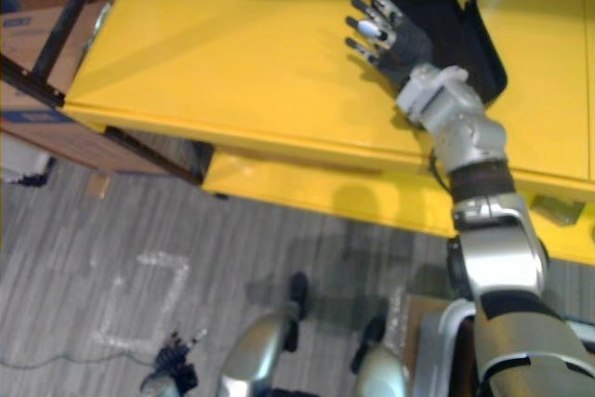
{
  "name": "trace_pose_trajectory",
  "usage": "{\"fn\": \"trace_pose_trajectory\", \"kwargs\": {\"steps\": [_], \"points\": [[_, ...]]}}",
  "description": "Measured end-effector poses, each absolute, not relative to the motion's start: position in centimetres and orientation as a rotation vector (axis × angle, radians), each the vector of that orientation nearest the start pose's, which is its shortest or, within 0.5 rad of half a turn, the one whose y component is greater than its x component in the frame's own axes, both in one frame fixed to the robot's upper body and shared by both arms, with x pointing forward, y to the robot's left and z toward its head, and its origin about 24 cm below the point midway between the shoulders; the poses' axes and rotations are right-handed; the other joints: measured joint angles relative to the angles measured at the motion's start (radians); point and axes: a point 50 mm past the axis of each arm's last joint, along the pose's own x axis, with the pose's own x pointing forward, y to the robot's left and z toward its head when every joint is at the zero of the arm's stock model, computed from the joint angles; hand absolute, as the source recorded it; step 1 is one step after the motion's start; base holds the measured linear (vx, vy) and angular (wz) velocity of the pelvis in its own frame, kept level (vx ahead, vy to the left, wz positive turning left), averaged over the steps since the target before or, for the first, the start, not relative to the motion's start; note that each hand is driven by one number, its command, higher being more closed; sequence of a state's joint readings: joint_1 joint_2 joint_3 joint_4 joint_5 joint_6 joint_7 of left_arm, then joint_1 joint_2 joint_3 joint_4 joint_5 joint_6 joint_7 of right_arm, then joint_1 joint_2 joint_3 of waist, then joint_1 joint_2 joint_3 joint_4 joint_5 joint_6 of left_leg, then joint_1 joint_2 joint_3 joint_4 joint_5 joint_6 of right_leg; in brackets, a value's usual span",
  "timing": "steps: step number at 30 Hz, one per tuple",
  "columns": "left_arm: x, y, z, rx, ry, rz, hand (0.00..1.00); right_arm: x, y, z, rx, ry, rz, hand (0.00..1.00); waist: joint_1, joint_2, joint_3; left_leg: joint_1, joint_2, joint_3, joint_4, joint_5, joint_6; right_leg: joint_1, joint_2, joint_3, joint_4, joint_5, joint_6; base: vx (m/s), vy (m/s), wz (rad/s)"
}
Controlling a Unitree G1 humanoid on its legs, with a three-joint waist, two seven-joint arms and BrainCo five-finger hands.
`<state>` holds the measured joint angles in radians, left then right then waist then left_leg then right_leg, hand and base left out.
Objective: Walk over and take plastic housings, then place them on the shelf
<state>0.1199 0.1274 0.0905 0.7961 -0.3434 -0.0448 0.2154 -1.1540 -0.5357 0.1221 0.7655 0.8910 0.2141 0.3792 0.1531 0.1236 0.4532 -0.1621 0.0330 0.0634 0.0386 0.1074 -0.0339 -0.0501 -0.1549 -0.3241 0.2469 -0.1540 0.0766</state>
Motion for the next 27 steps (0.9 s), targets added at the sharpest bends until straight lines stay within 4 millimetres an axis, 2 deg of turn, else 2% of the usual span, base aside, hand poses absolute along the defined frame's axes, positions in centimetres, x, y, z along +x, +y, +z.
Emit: {"fn": "trace_pose_trajectory", "kwargs": {"steps": [7, 15, 22, 27], "points": [[12.9, 22.8, -13.0, -0.112, 0.848, 0.503, 0.0, 40.9, -20.1, 27.3, 0.346, -0.24, 0.298, 0.0, 0.002, 0.0, 0.0, -0.001, 0.005, 0.002, 0.0, 0.001, -0.001, 0.0, 0.005, 0.001, -0.005, 0.003, -0.003, 0.0, 0.0, 0.0], [12.9, 22.6, -13.1, -0.113, 0.85, 0.495, 0.0, 40.4, -22.5, 29.3, 0.404, -0.357, 0.175, 0.0, 0.002, 0.0, 0.0, -0.001, 0.013, 0.004, -0.001, 0.002, -0.003, -0.001, 0.013, 0.004, 0.0, 0.003, -0.003, 0.0, 0.0, 0.0], [13.0, 22.4, -13.1, -0.12, 0.841, 0.491, 0.0, 40.1, -22.9, 29.9, 0.394, -0.407, 0.176, 0.0, 0.001, 0.0, 0.0, 0.005, 0.017, 0.012, -0.005, 0.004, -0.006, -0.002, 0.016, 0.012, 0.003, 0.002, -0.005, 0.0, 0.0, -0.03], [13.1, 22.4, -13.0, -0.12, 0.837, 0.486, 0.0, 39.2, -21.7, 31.9, 0.373, -0.52, 0.359, 0.0, -0.001, 0.0, 0.0, 0.014, 0.018, 0.021, -0.01, 0.004, -0.006, -0.002, 0.016, 0.021, 0.004, 0.002, -0.004, 0.0, 0.0, -0.05]]}}
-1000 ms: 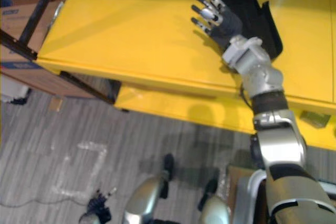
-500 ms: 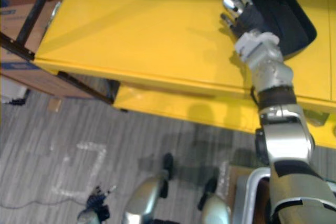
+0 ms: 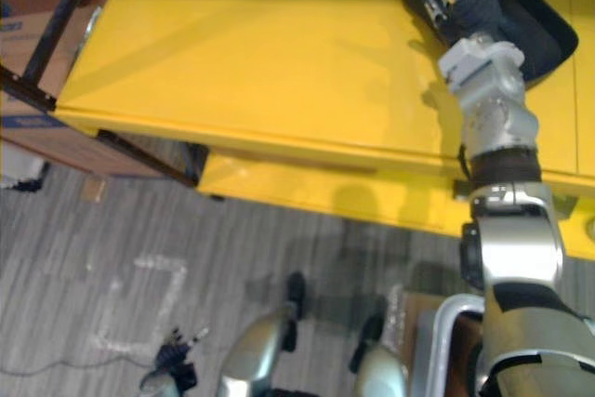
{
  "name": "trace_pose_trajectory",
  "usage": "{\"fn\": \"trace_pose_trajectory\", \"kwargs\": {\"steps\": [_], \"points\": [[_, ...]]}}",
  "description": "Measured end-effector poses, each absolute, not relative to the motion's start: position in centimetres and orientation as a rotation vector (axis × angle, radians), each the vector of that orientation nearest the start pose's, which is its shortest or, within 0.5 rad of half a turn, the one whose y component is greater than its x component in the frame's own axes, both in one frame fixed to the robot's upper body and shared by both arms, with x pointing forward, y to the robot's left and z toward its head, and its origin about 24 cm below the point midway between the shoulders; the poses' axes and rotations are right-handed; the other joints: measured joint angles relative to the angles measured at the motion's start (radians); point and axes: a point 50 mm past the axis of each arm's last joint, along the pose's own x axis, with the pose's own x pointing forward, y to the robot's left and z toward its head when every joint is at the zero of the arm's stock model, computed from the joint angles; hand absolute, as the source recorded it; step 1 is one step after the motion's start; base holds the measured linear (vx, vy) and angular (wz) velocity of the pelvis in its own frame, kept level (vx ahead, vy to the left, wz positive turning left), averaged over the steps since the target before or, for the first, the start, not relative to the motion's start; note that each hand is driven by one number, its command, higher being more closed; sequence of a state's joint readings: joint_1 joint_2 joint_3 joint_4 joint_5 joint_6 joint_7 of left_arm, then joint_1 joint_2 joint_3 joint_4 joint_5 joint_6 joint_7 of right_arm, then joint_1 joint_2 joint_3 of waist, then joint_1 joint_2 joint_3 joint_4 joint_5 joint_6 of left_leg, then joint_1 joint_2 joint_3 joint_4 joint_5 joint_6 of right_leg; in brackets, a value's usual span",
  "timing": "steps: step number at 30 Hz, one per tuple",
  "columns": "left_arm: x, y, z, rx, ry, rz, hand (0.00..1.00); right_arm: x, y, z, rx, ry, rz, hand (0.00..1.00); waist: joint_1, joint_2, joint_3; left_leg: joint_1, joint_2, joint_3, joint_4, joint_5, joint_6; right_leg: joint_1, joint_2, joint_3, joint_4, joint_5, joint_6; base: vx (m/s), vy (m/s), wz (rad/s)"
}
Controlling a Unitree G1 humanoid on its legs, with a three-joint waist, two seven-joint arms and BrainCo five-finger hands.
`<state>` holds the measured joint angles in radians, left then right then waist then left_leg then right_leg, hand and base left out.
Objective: Walk over and take plastic housings, then place them on the shelf
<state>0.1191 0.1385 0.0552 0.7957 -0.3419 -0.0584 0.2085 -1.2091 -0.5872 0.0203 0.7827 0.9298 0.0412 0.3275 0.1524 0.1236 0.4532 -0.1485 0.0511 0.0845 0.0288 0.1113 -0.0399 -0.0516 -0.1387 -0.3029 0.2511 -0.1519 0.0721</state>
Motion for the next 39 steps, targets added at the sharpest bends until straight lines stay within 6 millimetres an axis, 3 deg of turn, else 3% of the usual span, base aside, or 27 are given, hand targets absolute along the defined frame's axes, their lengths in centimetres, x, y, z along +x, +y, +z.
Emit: {"fn": "trace_pose_trajectory", "kwargs": {"steps": [3, 5, 6, 10, 14, 15, 17, 20, 25, 33, 39], "points": [[13.4, 22.3, -12.8, -0.129, 0.817, 0.47, 0.0, 37.3, -20.4, 34.9, 0.307, -0.682, 0.48, 0.0, -0.003, 0.0, 0.0, 0.007, 0.0, 0.006, -0.005, 0.0, 0.0, 0.002, 0.0, 0.003, -0.001, 0.0, 0.0, 0.01, 0.0, -0.04], [13.8, 22.3, -12.4, -0.134, 0.788, 0.463, 0.0, 34.6, -21.0, 37.9, 0.214, -0.88, 0.473, 0.0, -0.005, -0.001, 0.001, 0.007, 0.0, 0.006, -0.008, 0.0, 0.0, 0.002, 0.0, 0.003, -0.004, 0.0, 0.0, 0.0, 0.0, 0.0], [13.9, 22.4, -12.4, -0.135, 0.787, 0.464, 0.0, 33.9, -21.3, 38.5, 0.202, -0.925, 0.456, 0.0, -0.007, -0.002, 0.001, 0.007, 0.0, 0.006, -0.009, 0.0, 0.0, 0.002, 0.0, 0.003, -0.005, 0.001, 0.001, 0.0, 0.0, 0.0], [13.2, 22.6, -12.5, -0.133, 0.797, 0.479, 0.0, 31.3, -23.9, 40.1, -0.063, -1.071, 0.151, 0.0, -0.041, -0.026, 0.016, 0.008, 0.002, 0.012, -0.024, 0.004, -0.005, 0.001, 0.005, 0.006, -0.023, 0.012, 0.001, 0.01, 0.0, -0.03], [12.9, 22.8, -12.6, -0.133, 0.803, 0.489, 0.0, 30.6, -26.9, 39.1, -0.582, -0.977, -0.28, 0.0, -0.065, -0.065, 0.039, 0.004, 0.01, 0.035, -0.035, 0.004, -0.005, -0.002, 0.019, 0.03, -0.068, 0.043, 0.003, 0.03, 0.0, -0.18], [12.8, 22.8, -12.6, -0.131, 0.801, 0.494, 0.0, 30.7, -27.4, 38.6, -0.794, -0.917, -0.386, 0.0, -0.079, -0.071, 0.042, -0.001, 0.01, 0.036, -0.036, 0.004, -0.005, -0.001, 0.021, 0.031, -0.082, 0.051, 0.005, 0.03, 0.003, -0.05], [12.9, 23.1, -12.5, -0.122, 0.784, 0.501, 0.0, 30.7, -28.2, 37.9, -1.061, -0.841, -0.469, 0.0, -0.099, -0.078, 0.046, -0.01, 0.009, 0.037, -0.036, 0.004, -0.004, -0.007, 0.022, 0.035, -0.092, 0.063, 0.011, 0.04, 0.015, -0.01], [12.8, 24.0, -12.2, -0.093, 0.778, 0.524, 0.0, 30.7, -29.1, 37.0, -1.26, -0.735, -0.504, 0.0, -0.112, -0.095, 0.056, -0.013, 0.012, 0.051, -0.036, 0.003, -0.003, -0.018, 0.025, 0.061, -0.094, 0.074, 0.013, 0.02, 0.016, -0.13], [12.9, 25.4, -11.8, -0.05, 0.767, 0.536, 0.0, 30.9, -29.8, 36.2, -1.438, -0.633, -0.492, 0.0, -0.112, -0.122, 0.061, -0.03, 0.015, 0.064, -0.036, 0.002, -0.002, -0.035, 0.028, 0.072, -0.11, 0.085, 0.012, -0.01, 0.007, -0.09], [12.8, 25.8, -11.8, -0.032, 0.771, 0.532, 0.0, 31.6, -31.6, 33.5, -1.576, -0.46, -0.393, 0.0, -0.108, -0.125, 0.061, -0.06, 0.005, 0.048, -0.043, 0.016, 0.004, -0.059, 0.027, 0.059, -0.112, 0.086, 0.012, 0.0, 0.001, 0.06], [13.1, 26.0, -11.5, 0.005, 0.761, 0.495, 0.0, 31.9, -31.8, 32.0, -1.599, -0.401, -0.29, 0.0, -0.105, -0.132, 0.056, -0.056, 0.003, 0.039, -0.043, 0.016, 0.005, -0.052, 0.022, 0.057, -0.109, 0.086, 0.012, 0.02, -0.001, 0.05]]}}
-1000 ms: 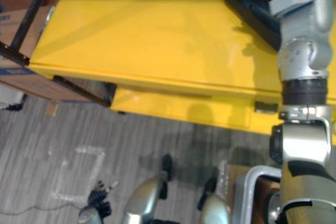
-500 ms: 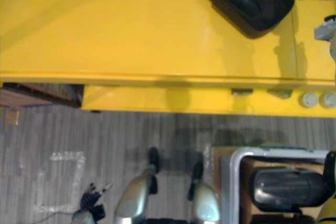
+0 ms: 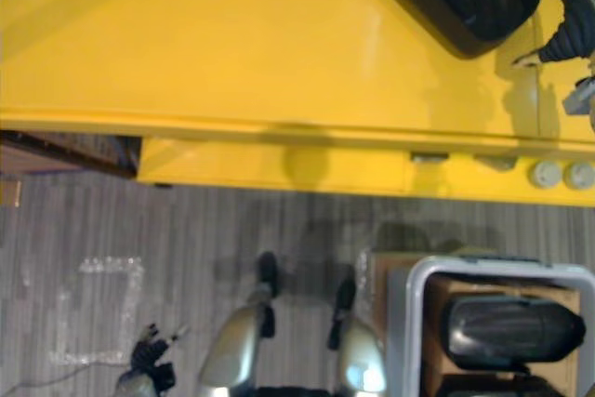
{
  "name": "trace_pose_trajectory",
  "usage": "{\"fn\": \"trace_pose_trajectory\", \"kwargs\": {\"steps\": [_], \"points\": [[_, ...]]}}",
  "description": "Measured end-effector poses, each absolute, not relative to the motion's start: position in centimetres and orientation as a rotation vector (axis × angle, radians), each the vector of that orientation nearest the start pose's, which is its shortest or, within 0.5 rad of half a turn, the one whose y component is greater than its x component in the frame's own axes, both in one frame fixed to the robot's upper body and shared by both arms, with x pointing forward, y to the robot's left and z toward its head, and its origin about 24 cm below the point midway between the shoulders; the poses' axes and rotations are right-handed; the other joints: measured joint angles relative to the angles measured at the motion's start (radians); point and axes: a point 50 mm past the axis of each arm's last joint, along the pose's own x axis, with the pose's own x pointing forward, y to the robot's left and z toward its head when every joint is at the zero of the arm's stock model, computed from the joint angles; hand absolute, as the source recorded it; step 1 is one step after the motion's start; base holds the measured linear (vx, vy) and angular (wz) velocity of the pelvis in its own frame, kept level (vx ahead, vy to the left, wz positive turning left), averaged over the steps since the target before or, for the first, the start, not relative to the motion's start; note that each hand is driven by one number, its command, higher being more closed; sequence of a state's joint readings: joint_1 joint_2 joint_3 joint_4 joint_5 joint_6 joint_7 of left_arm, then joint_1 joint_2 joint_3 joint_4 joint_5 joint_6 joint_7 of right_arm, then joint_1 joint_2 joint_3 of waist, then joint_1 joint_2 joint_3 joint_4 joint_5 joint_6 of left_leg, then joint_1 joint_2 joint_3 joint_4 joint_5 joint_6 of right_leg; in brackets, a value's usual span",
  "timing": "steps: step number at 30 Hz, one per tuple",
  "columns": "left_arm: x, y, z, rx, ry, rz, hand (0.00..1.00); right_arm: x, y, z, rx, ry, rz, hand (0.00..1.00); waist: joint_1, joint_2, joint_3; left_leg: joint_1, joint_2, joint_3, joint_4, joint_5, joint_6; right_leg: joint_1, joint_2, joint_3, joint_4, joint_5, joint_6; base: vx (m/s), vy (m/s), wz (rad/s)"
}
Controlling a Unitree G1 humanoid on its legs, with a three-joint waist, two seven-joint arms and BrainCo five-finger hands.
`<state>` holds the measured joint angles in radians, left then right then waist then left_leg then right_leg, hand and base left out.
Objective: Walk over and take plastic housings, then place them on the shelf
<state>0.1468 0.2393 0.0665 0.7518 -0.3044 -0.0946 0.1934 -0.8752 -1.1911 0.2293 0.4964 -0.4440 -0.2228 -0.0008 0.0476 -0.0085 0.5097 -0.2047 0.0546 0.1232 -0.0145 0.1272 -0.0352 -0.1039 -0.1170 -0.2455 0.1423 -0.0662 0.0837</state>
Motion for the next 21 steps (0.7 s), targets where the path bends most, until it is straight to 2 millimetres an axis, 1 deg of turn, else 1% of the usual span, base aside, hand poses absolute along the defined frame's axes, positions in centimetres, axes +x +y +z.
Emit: {"fn": "trace_pose_trajectory", "kwargs": {"steps": [4, 8, 9, 11, 16, 21], "points": [[13.4, 26.1, -11.2, 0.01, 0.741, 0.484, 0.0, 32.1, -31.5, 31.4, -1.606, -0.387, -0.221, 0.0, -0.001, -0.007, -0.004, 0.006, 0.0, 0.001, 0.001, 0.0, 0.0, 0.003, -0.001, 0.001, 0.004, 0.0, 0.0, 0.0, 0.0, 0.0], [14.0, 26.8, -10.6, 0.036, 0.714, 0.476, 0.0, 32.3, -31.2, 30.6, -1.61, -0.372, -0.157, 0.0, 0.002, -0.01, -0.006, -0.007, -0.001, -0.001, 0.008, 0.002, 0.0, -0.004, -0.001, 0.0, 0.004, -0.002, -0.002, -0.03, 0.005, 0.01], [14.3, 26.9, -10.5, 0.037, 0.709, 0.475, 0.0, 32.3, -31.5, 30.1, -1.608, -0.353, -0.153, 1.0, 0.006, -0.01, -0.006, -0.009, -0.001, -0.003, 0.008, 0.003, 0.0, -0.006, -0.001, -0.001, 0.006, -0.002, -0.002, -0.03, 0.006, 0.04], [14.5, 26.7, -10.5, 0.039, 0.705, 0.465, 0.0, 32.4, -32.0, 29.4, -1.608, -0.313, -0.149, 1.0, 0.015, -0.01, -0.006, -0.011, -0.003, -0.005, 0.008, 0.004, 0.001, -0.008, -0.002, -0.002, 0.007, -0.002, -0.002, -0.02, 0.003, 0.02], [14.7, 26.5, -10.5, 0.04, 0.707, 0.459, 0.0, 32.5, -32.1, 29.2, -1.611, -0.306, -0.151, 1.0, 0.026, -0.013, -0.017, -0.043, -0.005, -0.007, 0.008, 0.012, 0.005, -0.039, -0.001, -0.002, 0.011, 0.001, 0.0, 0.01, -0.001, 0.03], [15.3, 26.1, -10.4, 0.05, 0.704, 0.432, 0.0, 32.8, -32.8, 29.3, -1.603, -0.273, -0.185, 1.0, 0.037, -0.013, -0.022, -0.043, -0.009, -0.007, 0.008, 0.012, 0.005, -0.037, -0.002, -0.002, 0.007, 0.003, 0.002, 0.02, -0.002, 0.01]]}}
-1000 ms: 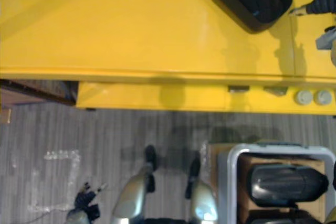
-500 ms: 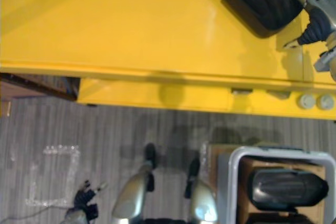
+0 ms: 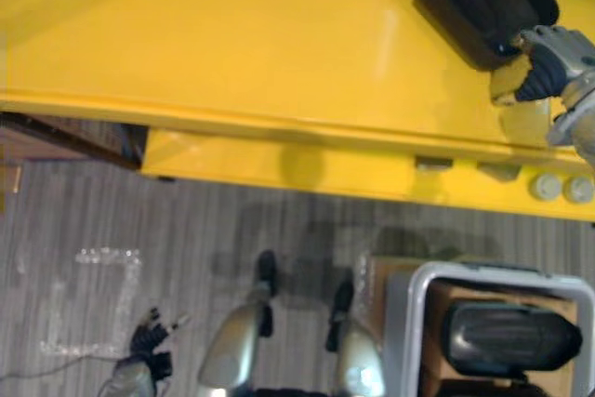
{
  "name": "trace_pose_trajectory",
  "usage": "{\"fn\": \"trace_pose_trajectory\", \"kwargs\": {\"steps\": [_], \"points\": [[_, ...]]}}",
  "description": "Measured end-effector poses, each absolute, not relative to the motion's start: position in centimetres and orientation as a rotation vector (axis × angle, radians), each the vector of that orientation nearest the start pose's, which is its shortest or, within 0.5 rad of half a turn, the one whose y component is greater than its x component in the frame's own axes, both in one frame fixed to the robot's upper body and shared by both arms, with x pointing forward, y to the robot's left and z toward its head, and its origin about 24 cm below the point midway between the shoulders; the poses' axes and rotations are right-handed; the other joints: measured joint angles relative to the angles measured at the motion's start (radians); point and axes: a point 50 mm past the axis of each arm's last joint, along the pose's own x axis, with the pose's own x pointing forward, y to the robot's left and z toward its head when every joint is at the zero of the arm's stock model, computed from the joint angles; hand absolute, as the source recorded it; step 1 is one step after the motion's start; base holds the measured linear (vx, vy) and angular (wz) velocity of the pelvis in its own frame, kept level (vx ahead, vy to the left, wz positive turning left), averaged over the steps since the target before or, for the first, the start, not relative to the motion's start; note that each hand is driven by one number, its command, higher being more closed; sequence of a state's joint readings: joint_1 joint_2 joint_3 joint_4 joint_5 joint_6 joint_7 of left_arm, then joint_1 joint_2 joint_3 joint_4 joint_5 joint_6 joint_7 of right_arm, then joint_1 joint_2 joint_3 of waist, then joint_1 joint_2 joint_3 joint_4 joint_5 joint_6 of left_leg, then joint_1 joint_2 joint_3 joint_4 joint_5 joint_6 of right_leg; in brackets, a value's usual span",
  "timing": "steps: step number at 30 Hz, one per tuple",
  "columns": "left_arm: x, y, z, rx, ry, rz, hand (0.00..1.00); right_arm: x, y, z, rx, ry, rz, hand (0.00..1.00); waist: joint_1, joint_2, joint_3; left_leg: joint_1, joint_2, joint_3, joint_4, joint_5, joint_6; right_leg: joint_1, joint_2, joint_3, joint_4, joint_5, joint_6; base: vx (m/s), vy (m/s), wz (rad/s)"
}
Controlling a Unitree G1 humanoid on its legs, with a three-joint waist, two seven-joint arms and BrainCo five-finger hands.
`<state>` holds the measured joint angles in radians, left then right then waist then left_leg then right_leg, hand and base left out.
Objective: Walk over and take plastic housings, then place them on the shelf
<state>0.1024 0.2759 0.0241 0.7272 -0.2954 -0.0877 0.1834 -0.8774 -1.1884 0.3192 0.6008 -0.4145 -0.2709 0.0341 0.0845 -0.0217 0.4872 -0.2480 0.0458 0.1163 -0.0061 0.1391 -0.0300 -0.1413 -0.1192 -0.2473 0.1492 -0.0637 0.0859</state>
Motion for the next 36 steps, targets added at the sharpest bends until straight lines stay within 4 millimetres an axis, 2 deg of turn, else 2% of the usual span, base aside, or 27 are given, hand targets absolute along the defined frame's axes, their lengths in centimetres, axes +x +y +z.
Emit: {"fn": "trace_pose_trajectory", "kwargs": {"steps": [4, 9, 17, 22, 26, 31, 34, 36], "points": [[15.6, 26.0, -10.4, 0.05, 0.701, 0.424, 0.0, 33.0, -33.2, 29.2, -1.6, -0.265, -0.222, 1.0, 0.007, 0.005, -0.004, -0.006, -0.001, 0.0, 0.0, 0.0, 0.0, -0.007, 0.0, 0.0, 0.0, 0.0, 0.0, 0.0, 0.0, 0.0], [15.6, 25.5, -10.7, 0.049, 0.715, 0.417, 0.0, 33.1, -33.1, 29.6, -1.618, -0.283, -0.247, 1.0, 0.011, 0.031, -0.028, -0.019, -0.004, -0.001, -0.001, 0.004, 0.004, -0.021, -0.003, 0.0, 0.002, 0.001, 0.001, 0.0, 0.0, 0.0], [15.4, 25.0, -11.0, 0.047, 0.733, 0.402, 0.0, 33.9, -32.0, 29.6, -1.552, -0.324, -0.249, 1.0, 0.011, 0.051, -0.04, -0.015, -0.003, -0.001, -0.002, 0.006, 0.006, -0.017, -0.003, 0.0, 0.004, 0.001, 0.001, 0.0, 0.0, 0.0], [15.4, 24.4, -11.2, 0.03, 0.738, 0.395, 0.0, 34.9, -31.2, 29.4, -1.384, -0.311, -0.286, 1.0, 0.01, 0.064, -0.047, -0.012, -0.004, -0.001, -0.002, 0.009, 0.007, -0.017, -0.004, 0.0, 0.009, 0.002, 0.0, 0.0, 0.0, 0.0], [15.4, 23.1, -11.6, 0.008, 0.747, 0.371, 0.0, 35.5, -31.1, 29.2, -1.239, -0.279, -0.339, 1.0, 0.012, 0.078, -0.054, 0.003, -0.004, -0.001, -0.023, 0.022, 0.006, -0.014, -0.005, 0.0, 0.015, 0.001, 0.0, 0.0, 0.0, 0.0], [15.5, 22.7, -11.7, 0.001, 0.751, 0.363, 0.0, 35.7, -30.9, 29.3, -1.129, -0.242, -0.404, 1.0, 0.009, 0.079, -0.054, 0.008, -0.003, 0.001, -0.026, 0.025, 0.005, -0.015, -0.008, 0.003, 0.022, 0.001, -0.001, 0.0, 0.0, 0.0], [15.4, 22.3, -11.8, -0.013, 0.755, 0.359, 0.0, 35.6, -30.6, 28.7, -1.093, -0.227, -0.425, 1.0, 0.008, 0.079, -0.054, 0.02, -0.005, 0.005, -0.033, 0.027, 0.005, -0.012, -0.011, 0.006, 0.026, 0.0, -0.001, 0.01, 0.005, -0.03], [15.5, 21.9, -11.8, -0.023, 0.756, 0.356, 0.0, 35.5, -30.0, 28.4, -1.085, -0.234, -0.437, 1.0, -0.002, 0.079, -0.054, 0.023, -0.005, 0.006, -0.039, 0.03, 0.006, -0.013, -0.013, 0.006, 0.028, 0.0, -0.002, 0.01, 0.004, -0.02]]}}
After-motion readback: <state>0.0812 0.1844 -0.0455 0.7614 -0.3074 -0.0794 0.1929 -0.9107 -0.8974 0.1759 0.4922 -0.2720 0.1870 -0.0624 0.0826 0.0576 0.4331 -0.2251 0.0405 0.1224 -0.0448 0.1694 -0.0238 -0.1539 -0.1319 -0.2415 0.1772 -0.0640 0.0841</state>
